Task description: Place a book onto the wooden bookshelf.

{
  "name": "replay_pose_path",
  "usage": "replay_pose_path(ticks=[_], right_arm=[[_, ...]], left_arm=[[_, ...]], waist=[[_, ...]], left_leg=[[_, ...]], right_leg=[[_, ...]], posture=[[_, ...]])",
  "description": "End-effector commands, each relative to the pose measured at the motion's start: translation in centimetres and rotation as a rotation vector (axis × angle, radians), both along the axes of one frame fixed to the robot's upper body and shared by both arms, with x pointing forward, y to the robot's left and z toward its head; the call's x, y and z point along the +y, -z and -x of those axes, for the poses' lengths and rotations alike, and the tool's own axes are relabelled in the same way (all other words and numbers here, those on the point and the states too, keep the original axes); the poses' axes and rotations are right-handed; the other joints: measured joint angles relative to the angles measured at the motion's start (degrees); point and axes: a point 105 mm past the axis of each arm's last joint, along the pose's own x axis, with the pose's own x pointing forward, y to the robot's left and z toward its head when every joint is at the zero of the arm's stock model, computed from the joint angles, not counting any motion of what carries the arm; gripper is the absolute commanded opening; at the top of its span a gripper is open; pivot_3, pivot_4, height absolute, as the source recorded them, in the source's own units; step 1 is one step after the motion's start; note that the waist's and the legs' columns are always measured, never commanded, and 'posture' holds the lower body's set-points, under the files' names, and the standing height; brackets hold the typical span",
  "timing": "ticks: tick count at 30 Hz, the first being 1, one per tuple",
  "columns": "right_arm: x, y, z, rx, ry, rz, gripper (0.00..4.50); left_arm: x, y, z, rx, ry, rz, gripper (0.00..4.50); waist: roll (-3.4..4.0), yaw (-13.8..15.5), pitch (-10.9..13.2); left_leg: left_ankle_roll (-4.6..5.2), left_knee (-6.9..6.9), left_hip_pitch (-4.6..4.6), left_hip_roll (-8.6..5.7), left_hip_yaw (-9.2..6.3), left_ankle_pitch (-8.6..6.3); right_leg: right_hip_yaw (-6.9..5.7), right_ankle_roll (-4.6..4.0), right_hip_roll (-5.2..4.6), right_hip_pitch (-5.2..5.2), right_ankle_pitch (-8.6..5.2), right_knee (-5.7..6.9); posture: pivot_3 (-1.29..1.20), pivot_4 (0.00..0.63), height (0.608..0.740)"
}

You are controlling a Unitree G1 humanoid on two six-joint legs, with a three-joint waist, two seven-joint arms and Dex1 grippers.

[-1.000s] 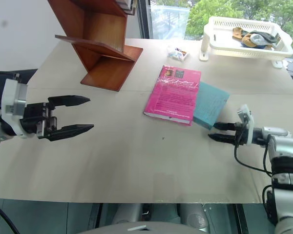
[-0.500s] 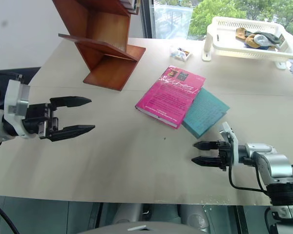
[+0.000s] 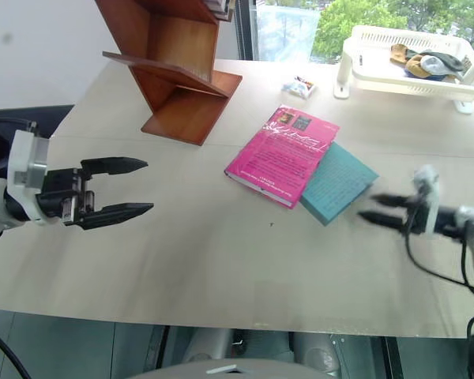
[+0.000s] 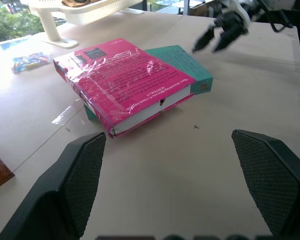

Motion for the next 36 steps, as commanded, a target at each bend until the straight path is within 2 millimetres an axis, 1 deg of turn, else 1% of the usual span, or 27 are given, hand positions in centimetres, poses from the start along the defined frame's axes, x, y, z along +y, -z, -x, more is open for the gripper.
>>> replay_pose_path(ticks=[1, 3, 6, 8, 10, 14, 16, 19, 20, 22, 25, 27, 29, 32, 34, 36], right_arm=[[-1.5, -3.5, -1.9, -0.134, 0.105, -0.041, 4.5], [-1.3, -4.4, -3.3, -0.171, 0.144, -0.07, 4.5], [0.5, -4.5, -5.0, -0.164, 0.125, -0.133, 4.5], [2.1, -3.3, -6.0, -0.145, 0.098, -0.112, 4.5], [3.2, -2.4, -7.0, -0.125, 0.1, -0.108, 4.5], [3.9, -0.6, -8.3, -0.107, 0.141, -0.051, 4.5], [4.6, 0.8, -8.5, -0.089, 0.121, 0.001, 4.5], [5.1, 1.4, -8.8, -0.083, 0.118, 0.011, 4.5], [5.4, 1.8, -8.6, -0.083, 0.092, 0.042, 4.5], [5.9, 2.8, -8.0, -0.068, 0.013, 0.099, 4.5], [6.6, 3.7, -6.8, -0.033, -0.112, 0.133, 4.5], [6.7, 4.5, -6.3, -0.003, -0.157, 0.192, 4.5], [6.7, 4.7, -6.4, -0.003, -0.162, 0.222, 4.5], [7.2, 4.5, -6.2, -0.02, -0.207, 0.206, 4.5], [7.7, 4.3, -5.7, -0.027, -0.255, 0.178, 4.5], [8.0, 4.7, -4.9, -0.024, -0.32, 0.186, 4.5]], left_arm=[[0.1, -0.7, 0.1, -0.038, -0.007, -0.02, 4.43], [0.1, -0.6, 0.1, -0.037, -0.006, -0.02, 4.43], [0.1, -0.5, -0.1, -0.037, -0.005, -0.018, 4.43], [0.0, -0.5, -0.2, -0.04, -0.001, -0.019, 4.43], [-0.1, -0.6, -0.2, -0.044, 0.003, -0.02, 4.43], [-0.1, -0.7, -0.1, -0.047, 0.003, -0.023, 4.43], [0.1, -0.7, 0.0, -0.047, -0.006, -0.025, 4.43], [0.1, -0.7, 0.2, -0.048, -0.011, -0.026, 4.43], [0.1, -0.7, 0.3, -0.047, -0.014, -0.026, 4.43], [0.2, -0.6, 0.4, -0.047, -0.019, -0.026, 4.43], [0.2, -0.6, 0.5, -0.047, -0.025, -0.025, 4.43], [0.3, -0.5, 0.6, -0.046, -0.03, -0.025, 4.43], [0.3, -0.5, 0.7, -0.046, -0.033, -0.024, 4.43], [0.3, -0.4, 0.7, -0.046, -0.036, -0.023, 4.43], [0.3, -0.5, 0.7, -0.047, -0.038, -0.022, 4.43], [0.4, -0.5, 0.8, -0.048, -0.042, -0.023, 4.43]], waist=[[0.02, 0.0, 0.0], [0.07, -0.2, 0.0], [0.07, -0.2, 0.0], [0.08, -0.1, 0.0], [0.1, -0.1, 0.0], [0.16, 0.1, 0.1], [0.16, 0.1, 0.1], [0.15, -0.2, 0.1], [0.14, -0.2, 0.1], [0.13, -0.3, 0.1], [0.1, -0.2, 0.1], [0.08, -0.2, 0.0], [0.05, -0.2, 0.0], [0.02, -0.2, 0.0], [0.02, -0.2, 0.0], [0.02, -0.2, 0.0]], left_leg=[[0.0, 0.01, -0.17, 0.01, 0.02, 0.01], [-0.02, 0.03, -0.32, 0.04, 0.09, 0.03], [-0.03, 0.03, -0.3, 0.07, 0.16, 0.03], [-0.03, 0.04, -0.31, 0.08, 0.14, 0.03], [-0.04, 0.1, -0.3, 0.08, 0.13, 0.04], [-0.06, 0.15, -0.31, 0.06, 0.14, 0.06], [-0.06, 0.15, -0.31, 0.05, 0.13, 0.06], [-0.15, 0.15, -0.29, 0.08, 0.12, 0.12], [-0.19, 0.15, -0.26, 0.1, 0.12, 0.14], [-0.18, 0.16, -0.21, 0.13, 0.11, 0.14], [-0.22, 0.17, -0.14, 0.16, 0.06, 0.16], [-0.24, 0.23, -0.12, 0.18, 0.05, 0.17], [-0.25, 0.26, -0.09, 0.21, 0.04, 0.17], [-0.26, 0.35, -0.07, 0.21, 0.01, 0.18], [-0.26, 0.44, -0.07, 0.21, 0.01, 0.18], [-0.26, 0.49, -0.07, 0.21, 0.01, 0.18]], right_leg=[[0.0, 0.0, 0.03, -0.19, 0.0, 0.05], [0.04, 0.01, 0.12, -0.38, 0.0, 0.08], [0.07, 0.01, 0.17, -0.38, 0.01, 0.1], [0.05, 0.01, 0.19, -0.37, 0.0, 0.1], [0.05, 0.02, 0.2, -0.37, 0.01, 0.15], [0.05, 0.03, 0.2, -0.38, 0.01, 0.21], [0.04, 0.02, 0.2, -0.39, 0.01, 0.19], [0.04, 0.03, 0.23, -0.38, 0.01, 0.19], [0.05, 0.02, 0.25, -0.36, 0.01, 0.21], [0.06, 0.02, 0.28, -0.37, 0.01, 0.31], [0.03, 0.02, 0.31, -0.37, 0.01, 0.41], [0.03, 0.02, 0.32, -0.37, 0.01, 0.56], [0.03, 0.01, 0.35, -0.37, 0.01, 0.62], [0.01, 0.01, 0.35, -0.36, 0.01, 0.72], [0.02, 0.01, 0.35, -0.36, 0.01, 0.83], [0.02, 0.01, 0.35, -0.37, 0.01, 0.89]], posture=[[0.0, 0.15, 0.74], [0.0, 0.15, 0.74], [0.0, 0.15, 0.74], [0.0, 0.15, 0.74], [0.0, 0.15, 0.74], [0.0, 0.15, 0.74], [0.0, 0.15, 0.74], [0.0, 0.15, 0.74], [0.0, 0.15, 0.74], [0.0, 0.15, 0.74], [0.0, 0.15, 0.74], [0.0, 0.15, 0.74], [0.0, 0.15, 0.74], [0.0, 0.15, 0.74], [0.0, 0.15, 0.74], [0.0, 0.15, 0.74]])
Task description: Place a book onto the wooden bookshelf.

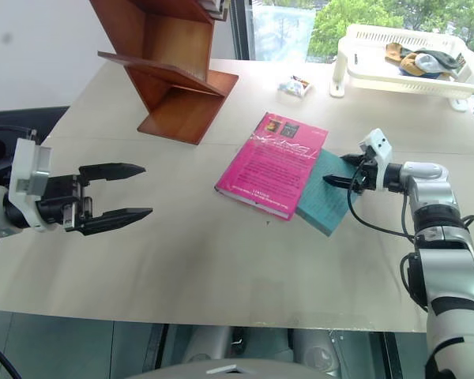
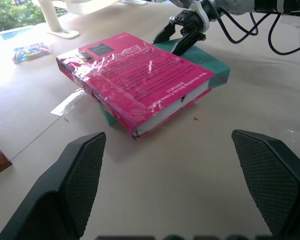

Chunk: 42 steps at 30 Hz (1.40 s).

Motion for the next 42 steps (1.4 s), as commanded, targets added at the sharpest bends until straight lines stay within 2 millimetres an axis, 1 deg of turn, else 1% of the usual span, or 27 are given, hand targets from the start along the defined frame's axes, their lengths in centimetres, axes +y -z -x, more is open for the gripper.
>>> replay_pose_path(ticks=[1, 4, 7, 12, 15, 19, 23, 27, 29, 33, 36, 39, 42], right_arm=[[0.7, 2.5, 2.1, 0.088, -0.132, 0.021, 4.5], [1.0, 3.0, 3.2, 0.092, -0.209, 0.04, 4.5], [1.6, 2.6, 4.0, 0.073, -0.282, 0.018, 4.5], [1.8, 2.7, 5.3, 0.087, -0.372, 0.047, 4.5], [1.8, 2.6, 5.7, 0.084, -0.384, 0.051, 4.5], [1.5, 2.0, 5.5, 0.055, -0.358, 0.05, 4.5], [0.0, 0.9, 4.9, 0.014, -0.285, 0.064, 4.5], [-2.5, -0.3, 4.1, -0.044, -0.16, 0.083, 4.5], [-3.5, -1.0, 4.1, -0.063, -0.121, 0.067, 4.5], [-5.1, -1.9, 4.7, -0.053, -0.082, 0.038, 4.5], [-6.7, -2.3, 5.4, -0.042, -0.044, 0.052, 4.5], [-7.6, -3.3, 6.2, -0.059, -0.024, 0.032, 4.5], [-7.7, -5.3, 7.7, -0.07, -0.034, -0.021, 4.5]], left_arm=[[-0.1, -1.3, 0.5, -0.059, 0.002, -0.006, 4.43], [0.0, -1.3, 0.5, -0.059, -0.003, -0.006, 4.43], [0.1, -1.3, 0.5, -0.057, -0.004, -0.005, 4.43], [0.0, -1.4, 0.4, -0.058, 0.001, -0.006, 4.43], [0.0, -1.4, 0.4, -0.055, 0.005, -0.004, 4.43], [0.0, -1.3, 0.3, -0.05, 0.01, -0.002, 4.43], [0.0, -1.2, 0.3, -0.046, 0.011, -0.003, 4.43], [-0.1, -1.1, 0.3, -0.045, 0.019, 0.002, 4.43], [-0.1, -1.1, 0.3, -0.044, 0.022, 0.003, 4.43], [-0.2, -1.0, 0.3, -0.039, 0.031, 0.008, 4.43], [-0.7, -0.7, 0.3, -0.013, 0.069, 0.019, 4.43], [-0.9, 0.5, 0.2, 0.039, 0.092, -0.013, 4.43], [-1.6, 1.9, 0.1, 0.111, 0.143, 0.017, 4.43]], waist=[[0.0, 0.0, 0.0], [-0.03, 0.0, 0.0], [-0.09, 0.1, -0.1], [-0.09, 0.1, -0.1], [-0.09, 0.2, -0.1], [-0.09, 0.2, -0.1], [-0.07, 0.3, 0.0], [0.02, 0.3, 0.0], [0.03, 0.3, 0.0], [0.1, 0.1, 0.1], [0.13, 0.1, 0.1], [0.26, 0.2, 0.2], [0.4, 0.2, 0.2]], left_leg=[[0.0, 0.02, 0.0, 0.0, -0.01, 0.0], [0.0, 0.05, 0.0, 0.01, -0.02, 0.0], [0.0, 0.06, 0.0, 0.01, -0.04, 0.0], [0.0, 0.08, -0.01, 0.01, -0.07, 0.0], [0.0, 0.08, -0.02, 0.01, -0.08, 0.0], [0.0, 0.08, -0.03, 0.01, -0.08, 0.0], [0.0, 0.08, -0.05, 0.0, -0.08, 0.0], [0.0, 0.12, -0.07, -0.03, -0.06, -0.01], [0.0, 0.12, -0.07, -0.03, -0.07, -0.01], [0.01, 0.11, -0.1, -0.02, -0.04, -0.01], [0.01, 0.11, -0.11, -0.02, -0.01, -0.01], [0.01, 0.11, -0.11, -0.02, -0.01, -0.01], [0.01, 0.12, -0.11, -0.02, 0.01, 0.0]], right_leg=[[0.0, 0.0, 0.0, 0.0, 0.0, 0.02], [-0.01, 0.0, 0.0, 0.0, 0.0, 0.03], [-0.03, 0.0, 0.0, 0.01, 0.0, 0.03], [-0.05, 0.0, -0.01, 0.01, 0.0, 0.05], [-0.06, 0.0, -0.02, 0.01, 0.0, 0.04], [-0.07, 0.0, -0.03, 0.01, 0.0, 0.04], [-0.08, 0.0, -0.04, 0.0, 0.0, 0.03], [-0.07, 0.0, -0.09, 0.0, 0.0, 0.03], [-0.07, 0.0, -0.08, -0.01, 0.0, 0.04], [-0.04, 0.0, -0.06, -0.01, 0.0, 0.04], [-0.01, 0.0, -0.05, -0.01, 0.0, 0.05], [-0.01, 0.0, -0.06, -0.01, 0.0, 0.05], [0.0, 0.0, -0.05, -0.01, 0.0, 0.07]], posture=[[0.0, 0.15, 0.74], [0.0, 0.15, 0.74], [0.0, 0.15, 0.74], [0.0, 0.15, 0.74], [0.0, 0.15, 0.74], [0.0, 0.15, 0.74], [0.0, 0.15, 0.74], [0.0, 0.15, 0.74], [0.0, 0.15, 0.74], [0.0, 0.15, 0.74], [0.0, 0.15, 0.74], [0.0, 0.15, 0.74], [0.0, 0.15, 0.74]])
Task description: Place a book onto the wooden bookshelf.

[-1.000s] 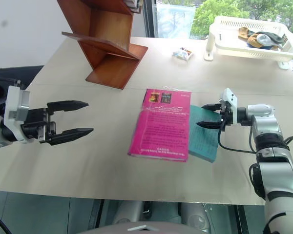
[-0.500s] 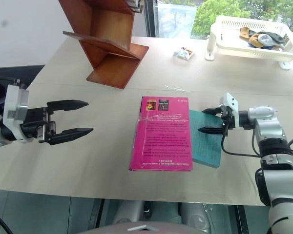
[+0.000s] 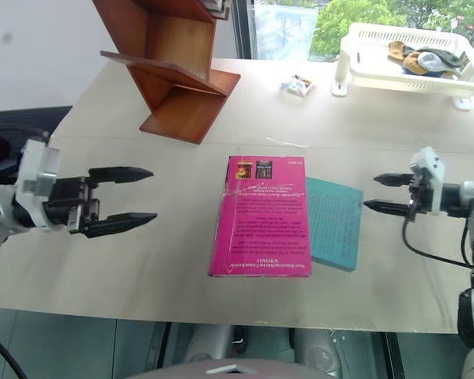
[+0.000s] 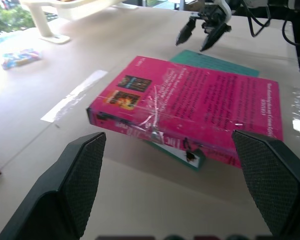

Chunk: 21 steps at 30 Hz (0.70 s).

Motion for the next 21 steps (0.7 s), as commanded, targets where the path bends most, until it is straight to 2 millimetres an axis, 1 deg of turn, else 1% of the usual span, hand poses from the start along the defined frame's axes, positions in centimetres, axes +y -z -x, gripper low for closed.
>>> replay_pose_path(ticks=[1, 4, 6, 8, 10, 13, 15, 19, 21], right_arm=[[-0.1, -3.7, 1.6, -0.063, -0.026, -0.05, 4.5], [0.4, -4.3, 4.2, -0.01, -0.065, -0.025, 4.5], [1.1, -4.6, 6.7, 0.057, -0.12, 0.001, 4.5], [1.9, -5.4, 8.9, 0.108, -0.166, 0.011, 4.5], [2.5, -6.4, 10.6, 0.129, -0.185, 0.026, 4.5], [3.4, -7.7, 12.4, 0.114, -0.194, 0.04, 4.5], [3.9, -8.4, 13.4, 0.101, -0.203, 0.05, 4.5], [4.4, -8.8, 14.6, 0.101, -0.196, 0.079, 4.5], [4.3, -8.9, 15.0, 0.103, -0.185, 0.092, 4.5]], left_arm=[[-0.7, 0.8, -0.2, 0.055, 0.048, 0.04, 4.43], [-1.5, 1.9, -1.5, 0.13, 0.04, 0.125, 4.43], [-2.1, 2.7, -2.0, 0.189, 0.048, 0.163, 4.43], [-2.8, 3.3, -2.2, 0.264, 0.068, 0.217, 4.43], [-3.2, 4.0, -2.6, 0.338, 0.066, 0.258, 4.43], [-3.4, 4.9, -4.0, 0.471, 0.003, 0.34, 4.43], [-4.0, 5.4, -4.8, 0.585, -0.017, 0.394, 4.43], [-5.4, 6.8, -5.0, 0.746, 0.0, 0.384, 4.43], [-6.2, 7.1, -5.1, 0.851, 0.02, 0.423, 4.43]], waist=[[0.08, 0.1, 0.0], [0.17, 0.3, 0.1], [0.19, 0.6, 0.1], [0.21, 1.0, 0.1], [0.22, 0.9, 0.1], [0.18, 0.7, 0.1], [0.13, 1.0, 0.1], [0.08, 1.5, 0.2], [0.06, 1.6, 0.2]], left_leg=[[0.0, 0.0, 0.0, 0.0, -0.01, 0.0], [0.0, 0.01, -0.03, 0.0, -0.02, 0.0], [0.01, 0.03, -0.05, 0.0, -0.05, 0.0], [0.01, 0.07, -0.12, 0.0, -0.08, -0.01], [0.02, 0.1, -0.15, 0.0, -0.06, -0.01], [0.02, 0.18, -0.1, 0.02, -0.09, -0.01], [0.02, 0.27, -0.08, 0.04, -0.16, -0.01], [0.04, 0.34, -0.17, 0.01, -0.17, -0.02], [0.05, 0.35, -0.21, -0.01, -0.17, -0.03]], right_leg=[[0.0, 0.0, 0.01, 0.0, 0.0, 0.0], [-0.02, 0.0, 0.01, 0.0, 0.0, -0.01], [-0.05, 0.01, 0.02, 0.0, 0.0, -0.01], [-0.06, 0.01, 0.04, -0.01, 0.0, -0.03], [-0.02, 0.01, 0.06, -0.02, 0.0, -0.02], [-0.04, 0.02, 0.09, 0.03, 0.0, 0.03], [-0.12, 0.02, 0.12, 0.11, 0.0, 0.05], [-0.12, 0.03, 0.15, 0.11, 0.0, 0.0], [-0.13, 0.03, 0.17, 0.08, 0.0, -0.02]], posture=[[0.0, 0.15, 0.74], [0.0, 0.15, 0.74], [0.0, 0.15, 0.74], [0.0, 0.15, 0.74], [0.0, 0.15, 0.74], [0.0, 0.15, 0.74], [0.0, 0.15, 0.74], [0.0, 0.15, 0.74], [0.0, 0.15, 0.74]])
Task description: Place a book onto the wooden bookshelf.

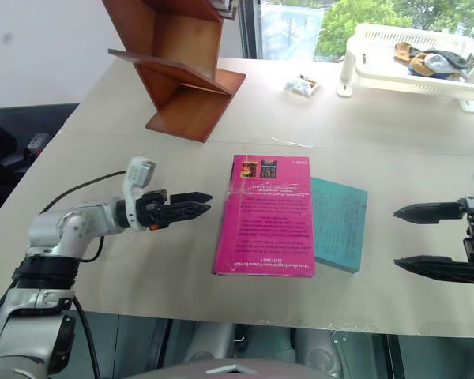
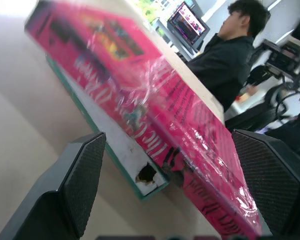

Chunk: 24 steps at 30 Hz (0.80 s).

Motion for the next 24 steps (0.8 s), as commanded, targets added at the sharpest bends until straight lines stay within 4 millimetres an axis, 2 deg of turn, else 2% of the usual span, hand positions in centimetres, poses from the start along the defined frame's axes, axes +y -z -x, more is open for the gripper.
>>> replay_pose_path(ticks=[1, 5, 9, 14, 24], right_arm=[[0.0, -1.0, 0.8, -0.033, 0.009, 0.03, 4.5], [-0.5, -0.6, 1.0, -0.023, 0.032, 0.049, 4.5], [-0.7, -0.3, 0.9, -0.024, 0.043, 0.042, 4.5], [-1.0, 0.0, 0.7, -0.023, 0.048, 0.043, 4.5], [-1.4, 0.4, 0.4, -0.022, 0.037, 0.047, 4.5]], left_arm=[[-1.3, -0.1, 0.1, 0.151, 0.057, 0.09, 4.43], [-2.5, 0.1, 0.1, 0.296, 0.081, 0.189, 4.43], [-2.8, -0.8, -0.3, 0.395, 0.083, 0.285, 4.43], [-2.7, -0.4, -0.8, 0.475, 0.049, 0.276, 4.43], [-2.2, 0.0, 0.5, 0.492, 0.08, 0.232, 4.43]], waist=[[-0.03, 0.1, 0.0], [-0.07, 0.1, 0.0], [-0.1, 0.0, 0.1], [-0.11, 0.0, 0.1], [-0.11, 0.0, 0.1]], left_leg=[[0.0, 0.0, -0.02, 0.0, -0.01, 0.0], [0.0, 0.04, -0.05, -0.01, -0.05, 0.0], [0.0, 0.05, -0.05, -0.01, -0.07, 0.0], [0.0, 0.05, -0.08, -0.01, -0.08, 0.0], [-0.01, 0.05, -0.08, -0.02, -0.08, 0.01]], right_leg=[[-0.03, 0.0, 0.01, 0.0, 0.0, 0.0], [-0.07, 0.0, 0.01, 0.0, 0.0, -0.01], [-0.07, 0.0, 0.01, -0.01, 0.0, 0.01], [-0.08, 0.0, 0.02, -0.03, 0.0, 0.01], [-0.07, 0.0, -0.05, -0.03, 0.0, 0.0]], posture=[[0.0, 0.15, 0.74], [0.0, 0.15, 0.74], [0.0, 0.15, 0.74], [0.0, 0.15, 0.74], [0.0, 0.15, 0.74]])
